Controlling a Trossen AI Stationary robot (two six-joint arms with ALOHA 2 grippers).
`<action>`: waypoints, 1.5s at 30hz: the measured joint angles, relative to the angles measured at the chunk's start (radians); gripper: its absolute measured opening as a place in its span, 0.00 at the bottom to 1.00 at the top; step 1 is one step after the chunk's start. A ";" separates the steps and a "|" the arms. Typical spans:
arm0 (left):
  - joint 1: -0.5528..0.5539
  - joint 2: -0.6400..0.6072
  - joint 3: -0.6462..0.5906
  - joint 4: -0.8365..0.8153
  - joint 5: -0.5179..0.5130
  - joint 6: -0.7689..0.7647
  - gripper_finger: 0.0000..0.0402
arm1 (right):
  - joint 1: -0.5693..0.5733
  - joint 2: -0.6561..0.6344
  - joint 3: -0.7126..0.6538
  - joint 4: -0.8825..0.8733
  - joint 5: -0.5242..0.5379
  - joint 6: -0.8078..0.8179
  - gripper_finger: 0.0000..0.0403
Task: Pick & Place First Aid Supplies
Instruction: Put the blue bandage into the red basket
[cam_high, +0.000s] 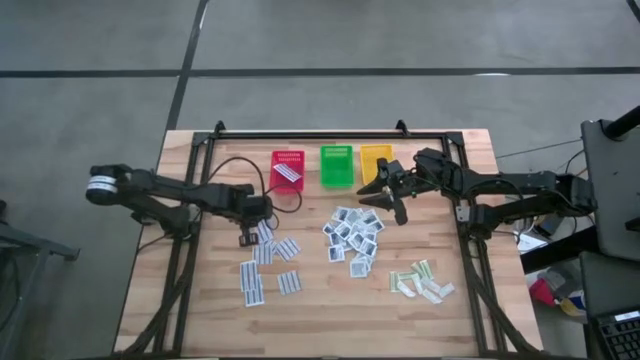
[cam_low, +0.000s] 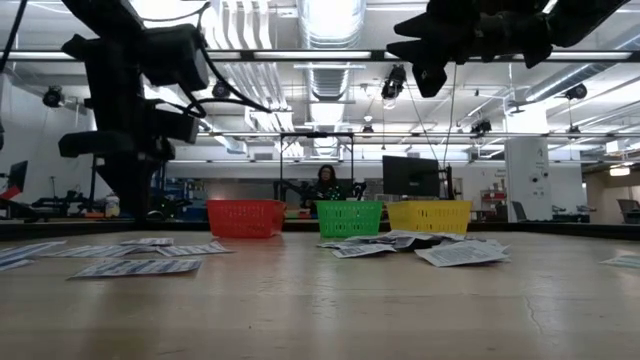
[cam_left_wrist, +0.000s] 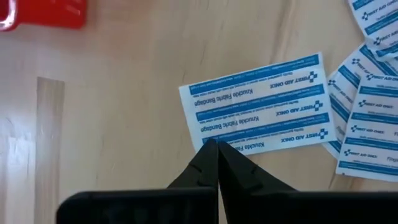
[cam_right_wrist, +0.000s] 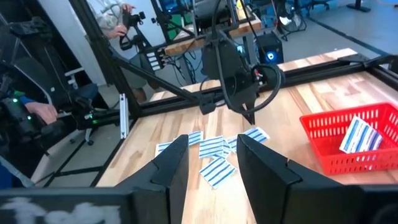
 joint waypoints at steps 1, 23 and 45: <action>0.004 -0.002 0.001 0.000 0.000 0.000 0.03 | 0.000 0.000 0.000 -0.001 0.000 0.000 0.33; 0.207 -0.014 -0.042 0.081 0.189 0.039 0.31 | 0.000 0.000 0.000 0.000 -0.011 0.000 0.27; 0.243 0.251 -0.038 0.124 0.213 0.060 0.27 | 0.000 0.000 0.000 0.001 -0.012 0.011 0.30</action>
